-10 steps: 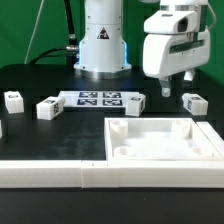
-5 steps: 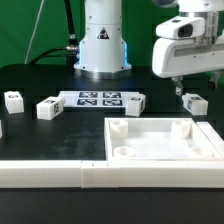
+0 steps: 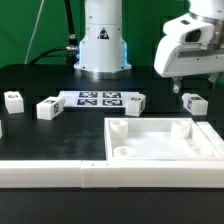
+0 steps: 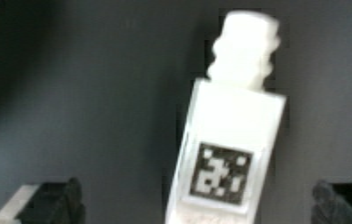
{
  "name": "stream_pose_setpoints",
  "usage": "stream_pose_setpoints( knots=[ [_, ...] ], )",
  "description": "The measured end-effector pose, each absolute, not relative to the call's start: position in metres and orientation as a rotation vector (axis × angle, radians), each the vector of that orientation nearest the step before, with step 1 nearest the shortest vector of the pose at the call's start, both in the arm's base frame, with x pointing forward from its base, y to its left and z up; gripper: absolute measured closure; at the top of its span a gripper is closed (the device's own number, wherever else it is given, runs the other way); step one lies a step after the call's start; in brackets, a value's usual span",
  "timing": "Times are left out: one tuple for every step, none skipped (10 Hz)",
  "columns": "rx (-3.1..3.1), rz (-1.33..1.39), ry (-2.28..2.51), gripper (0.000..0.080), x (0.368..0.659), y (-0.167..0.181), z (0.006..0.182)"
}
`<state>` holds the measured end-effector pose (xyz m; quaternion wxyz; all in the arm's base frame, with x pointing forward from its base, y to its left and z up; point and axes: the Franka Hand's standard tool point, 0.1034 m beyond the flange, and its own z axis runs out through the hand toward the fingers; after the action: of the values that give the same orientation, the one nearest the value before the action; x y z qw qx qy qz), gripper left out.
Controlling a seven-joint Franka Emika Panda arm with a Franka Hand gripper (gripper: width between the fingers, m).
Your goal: Assemble one leg
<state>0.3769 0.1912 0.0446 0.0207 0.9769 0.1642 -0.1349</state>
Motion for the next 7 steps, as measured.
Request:
stream_pose_setpoints(
  knots=[
    [3.012, -0.479, 0.511, 0.0151, 0.385, 0.199, 0.041],
    [2.959, -0.621, 0.504, 0.0151, 0.380, 0.194, 0.040],
    [2.906, -0.762, 0.486, 0.0151, 0.383, 0.191, 0.036],
    [2.863, -0.869, 0.467, 0.0151, 0.387, 0.189, 0.031],
    [2.813, -0.973, 0.453, 0.0151, 0.387, 0.187, 0.028],
    [2.798, -1.009, 0.445, 0.0151, 0.389, 0.190, 0.022],
    [2.805, -0.996, 0.437, 0.0151, 0.390, 0.191, 0.019]
  ],
)
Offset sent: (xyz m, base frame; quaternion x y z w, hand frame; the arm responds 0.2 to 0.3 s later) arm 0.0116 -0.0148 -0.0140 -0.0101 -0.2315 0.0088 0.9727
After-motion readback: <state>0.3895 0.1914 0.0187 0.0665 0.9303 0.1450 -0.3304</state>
